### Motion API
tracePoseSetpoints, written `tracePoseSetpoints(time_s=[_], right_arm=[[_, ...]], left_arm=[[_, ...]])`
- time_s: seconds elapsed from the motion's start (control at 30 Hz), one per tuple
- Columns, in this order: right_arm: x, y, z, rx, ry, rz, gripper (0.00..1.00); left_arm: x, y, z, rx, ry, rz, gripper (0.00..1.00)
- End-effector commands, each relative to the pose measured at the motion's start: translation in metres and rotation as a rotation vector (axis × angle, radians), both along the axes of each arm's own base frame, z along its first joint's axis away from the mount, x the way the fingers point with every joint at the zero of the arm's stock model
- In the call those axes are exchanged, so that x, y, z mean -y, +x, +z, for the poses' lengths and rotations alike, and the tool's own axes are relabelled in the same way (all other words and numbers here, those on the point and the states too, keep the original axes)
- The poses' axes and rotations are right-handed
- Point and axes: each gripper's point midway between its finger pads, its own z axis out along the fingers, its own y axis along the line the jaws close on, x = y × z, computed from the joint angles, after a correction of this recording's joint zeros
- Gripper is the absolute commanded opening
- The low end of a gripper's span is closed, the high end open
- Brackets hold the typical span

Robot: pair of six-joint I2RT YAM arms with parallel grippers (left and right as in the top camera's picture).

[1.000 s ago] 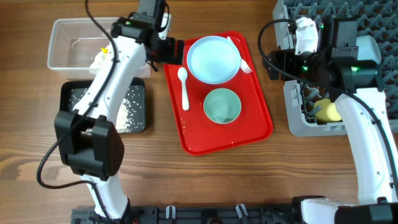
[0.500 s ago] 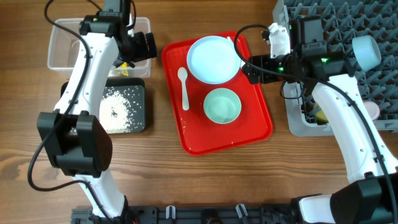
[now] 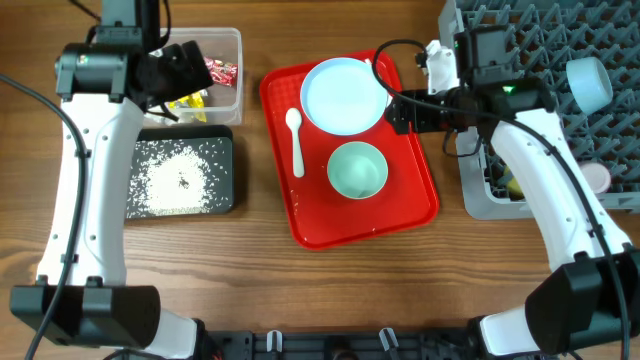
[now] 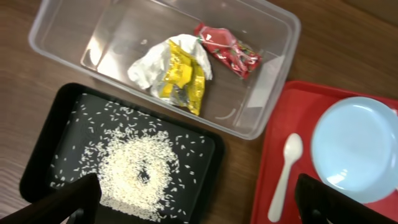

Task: Sort waste into correct bins and load items into the dishwasher rack
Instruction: 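Move the right gripper left over the green bowl on the red tray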

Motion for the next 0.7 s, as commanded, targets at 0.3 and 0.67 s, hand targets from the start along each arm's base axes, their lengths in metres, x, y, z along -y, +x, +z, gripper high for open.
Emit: tracePoseSetpoints(time_s=[0.3,0.67], right_arm=[[-0.026,-0.031,-0.025,-0.144,-0.05,0.02,0.83],[-0.027,-0.052,-0.088,-0.355,-0.186,-0.015,0.74]], left_arm=[[-0.004,0.002,-0.004,-0.009,0.015,0.03,1.0],[-0.004,0.002,-0.004,-0.009,0.015,0.03,1.0]])
